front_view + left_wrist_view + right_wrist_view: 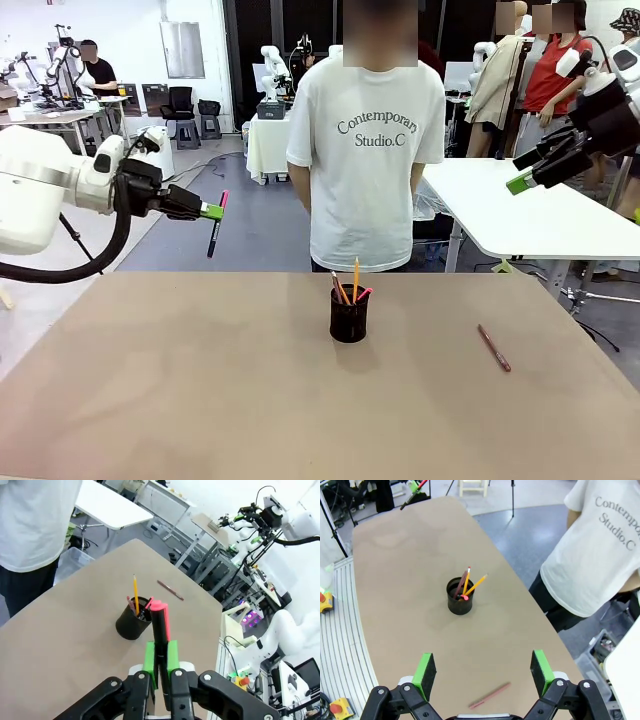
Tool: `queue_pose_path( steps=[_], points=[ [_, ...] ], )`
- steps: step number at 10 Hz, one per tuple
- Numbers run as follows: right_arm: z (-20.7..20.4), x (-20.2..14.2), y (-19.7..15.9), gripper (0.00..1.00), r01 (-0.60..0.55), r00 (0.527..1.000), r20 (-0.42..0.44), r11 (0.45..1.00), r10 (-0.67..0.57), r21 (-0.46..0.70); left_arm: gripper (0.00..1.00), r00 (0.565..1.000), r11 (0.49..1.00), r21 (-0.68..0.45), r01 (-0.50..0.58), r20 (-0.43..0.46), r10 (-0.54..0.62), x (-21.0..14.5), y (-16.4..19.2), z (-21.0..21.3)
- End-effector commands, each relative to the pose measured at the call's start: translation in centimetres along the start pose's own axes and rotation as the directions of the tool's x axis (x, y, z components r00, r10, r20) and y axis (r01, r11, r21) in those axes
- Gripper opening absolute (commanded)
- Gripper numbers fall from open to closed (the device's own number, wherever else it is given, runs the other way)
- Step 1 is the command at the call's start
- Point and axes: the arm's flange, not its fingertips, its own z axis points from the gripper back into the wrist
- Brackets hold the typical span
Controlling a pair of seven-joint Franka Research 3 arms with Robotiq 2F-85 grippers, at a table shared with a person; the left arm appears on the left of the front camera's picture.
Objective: Place the pens into the pen holder.
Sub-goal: Pick up a writing instrument from the table and place it into the Pen holder.
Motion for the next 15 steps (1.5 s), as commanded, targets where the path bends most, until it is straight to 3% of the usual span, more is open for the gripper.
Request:
queue_pose_path(
  steps=[1, 2, 6, 7, 10, 11, 15],
  points=[
    [0.0, 0.1, -0.1, 1.00, -0.009, 1.000, 0.015, 1.000, 0.009, 0.002, 0.00, 0.991, 0.994, 0.069, 0.079, 0.101, -0.086, 0.1, -1.3, -2.3],
    [0.0, 0.1, -0.1, 1.00, -0.009, 1.000, 0.015, 1.000, 0.009, 0.002, 0.00, 0.974, 0.989, 0.109, 0.095, 0.194, -0.115, 0.5, -2.0, -4.7],
    [0.0, 0.1, -0.1, 1.00, -0.009, 1.000, 0.015, 1.000, 0.009, 0.002, 0.00, 0.882, 0.940, 0.164, 0.298, 0.330, -0.337, 0.5, -5.5, -11.2],
    [0.0, 0.1, -0.1, 1.00, -0.009, 1.000, 0.015, 1.000, 0.009, 0.002, 0.00, 0.818, 0.891, 0.198, 0.408, 0.353, -0.453, 0.3, -6.6, -12.9],
    [0.0, 0.1, -0.1, 1.00, -0.009, 1.000, 0.015, 1.000, 0.009, 0.002, 0.00, 0.800, 0.864, 0.149, 0.482, 0.328, -0.503, -1.6, -6.9, -17.4],
    [0.0, 0.1, -0.1, 1.00, -0.009, 1.000, 0.015, 1.000, 0.009, 0.002, 0.00, 0.742, 0.825, 0.187, 0.534, 0.364, -0.563, -2.3, -6.8, -18.9],
    [0.0, 0.1, -0.1, 1.00, -0.009, 1.000, 0.015, 1.000, 0.009, 0.002, 0.00, 0.681, 0.752, 0.195, 0.630, 0.328, -0.655, -3.8, -7.4, -21.8]
  ],
)
